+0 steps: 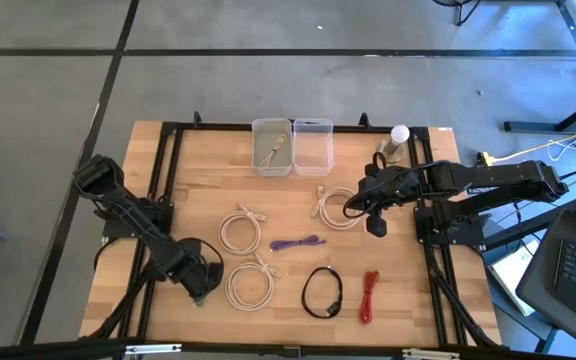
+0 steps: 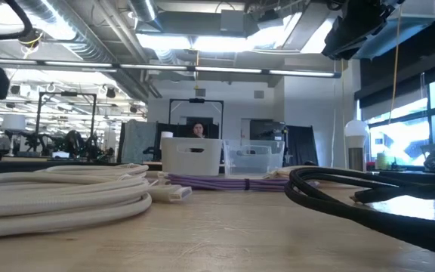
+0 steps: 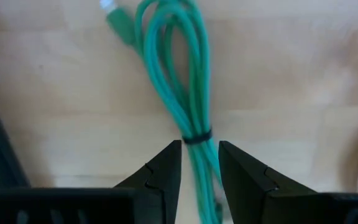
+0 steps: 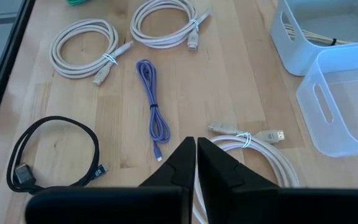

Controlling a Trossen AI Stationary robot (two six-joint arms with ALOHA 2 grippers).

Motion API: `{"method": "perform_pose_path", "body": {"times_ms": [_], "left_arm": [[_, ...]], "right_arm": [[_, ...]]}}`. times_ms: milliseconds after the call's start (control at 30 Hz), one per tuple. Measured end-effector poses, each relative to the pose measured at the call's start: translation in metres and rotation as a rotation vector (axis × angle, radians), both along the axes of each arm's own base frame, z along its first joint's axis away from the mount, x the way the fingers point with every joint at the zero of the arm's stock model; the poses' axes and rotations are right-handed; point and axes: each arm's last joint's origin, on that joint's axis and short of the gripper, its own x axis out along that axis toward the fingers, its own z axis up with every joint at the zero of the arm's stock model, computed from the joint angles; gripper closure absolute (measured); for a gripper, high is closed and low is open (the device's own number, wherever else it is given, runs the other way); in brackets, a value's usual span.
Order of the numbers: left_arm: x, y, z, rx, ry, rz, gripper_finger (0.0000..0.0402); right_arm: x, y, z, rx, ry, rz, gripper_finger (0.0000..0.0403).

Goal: Pick and place USB-C Cables
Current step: Put the green charger cable into the gray bin

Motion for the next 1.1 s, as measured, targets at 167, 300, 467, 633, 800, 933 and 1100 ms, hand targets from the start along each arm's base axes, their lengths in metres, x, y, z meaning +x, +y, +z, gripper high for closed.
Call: {"method": "perform_pose_path", "body": {"times_ms": [167, 300, 467, 633, 800, 933, 1100], "left_arm": [[0.0013, 0.0016, -0.0002, 0.048, -0.042, 0.015, 0.0300], [0.0002, 0.0015, -0.0061, 0.043, -0.015, 0.015, 0.0300], [-0.0008, -0.0015, -0.0049, -0.031, 0.046, 0.006, 0.0300], [0.0003, -0.0018, -0.0011, -0.038, 0.027, -0.001, 0.0300], [-0.0002, -0.0023, -0.0010, -0.050, 0.039, 0.007, 0.0300], [-0.0001, -0.0048, 0.0013, -0.098, 0.076, 0.018, 0.0300], [0.0002, -0.0060, 0.0017, -0.088, 0.068, 0.030, 0.0300]], "right_arm": [[0.0000, 0.0000, 0.0000, 0.000, 0.000, 0.000, 0.0382], [0.0000, 0.0000, 0.0000, 0.000, 0.000, 0.000, 0.0382], [0.0000, 0.0000, 0.0000, -0.002, 0.000, 0.002, 0.0382], [0.0001, 0.0000, 0.0001, -0.003, -0.001, 0.003, 0.0382], [0.0000, 0.0000, 0.0000, -0.003, 0.000, 0.003, 0.0382], [0.0000, 0.0000, 0.0000, -0.003, 0.000, 0.003, 0.0382], [0.0000, 0.0000, 0.0000, -0.003, 0.000, 0.003, 0.0382]]}}
